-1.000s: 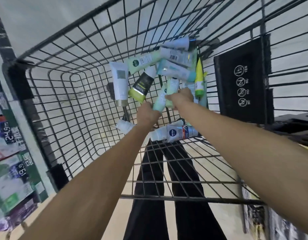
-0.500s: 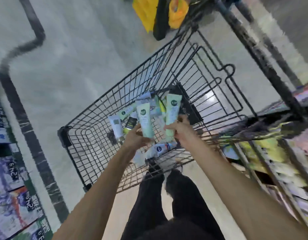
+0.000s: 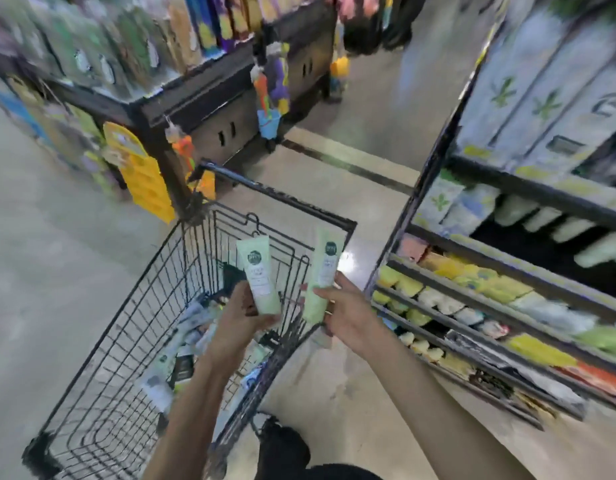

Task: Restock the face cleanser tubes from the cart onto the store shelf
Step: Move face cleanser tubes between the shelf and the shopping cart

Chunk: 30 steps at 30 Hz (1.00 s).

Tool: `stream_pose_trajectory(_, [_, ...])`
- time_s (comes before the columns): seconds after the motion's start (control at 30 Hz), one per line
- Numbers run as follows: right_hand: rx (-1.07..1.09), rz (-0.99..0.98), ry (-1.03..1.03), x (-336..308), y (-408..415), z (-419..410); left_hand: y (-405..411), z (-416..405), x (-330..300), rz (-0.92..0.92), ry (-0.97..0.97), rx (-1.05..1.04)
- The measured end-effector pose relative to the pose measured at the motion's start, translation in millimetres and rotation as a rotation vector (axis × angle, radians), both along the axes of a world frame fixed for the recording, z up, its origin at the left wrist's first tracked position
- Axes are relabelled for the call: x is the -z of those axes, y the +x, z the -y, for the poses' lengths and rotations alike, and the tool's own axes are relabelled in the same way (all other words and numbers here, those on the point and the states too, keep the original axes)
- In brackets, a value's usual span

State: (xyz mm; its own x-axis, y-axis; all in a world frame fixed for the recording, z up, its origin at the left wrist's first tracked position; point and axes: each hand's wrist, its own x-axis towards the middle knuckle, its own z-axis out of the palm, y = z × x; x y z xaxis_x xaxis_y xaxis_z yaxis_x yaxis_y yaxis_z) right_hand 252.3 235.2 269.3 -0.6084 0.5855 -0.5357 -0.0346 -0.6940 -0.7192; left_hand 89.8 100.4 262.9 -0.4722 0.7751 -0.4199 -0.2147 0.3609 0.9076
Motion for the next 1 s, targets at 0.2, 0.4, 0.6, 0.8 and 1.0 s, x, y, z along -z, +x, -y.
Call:
stream_pose_trajectory(0.2, [0.176, -0.014, 0.071, -15, 147, 12, 114, -28, -13, -0.040, 0.088, 0.227])
stream_pose_trajectory(0.4, [0.411, 0.066, 0.145, -23, 273, 33, 228, -51, -21, 0.061, 0.108, 0.488])
stream_pose_trajectory(0.6, [0.588, 0.090, 0.182, -21, 359, 39, 320, -77, -41, 0.203, 0.082, 0.646])
stream_pose_trajectory(0.8, [0.630, 0.103, 0.250, -24, 406, 34, 370, -102, -46, 0.284, 0.069, 0.715])
stream_pose_trajectory(1.0, [0.653, 0.162, 0.262, -24, 426, 7, 393, -138, -40, 0.288, 0.053, 0.686])
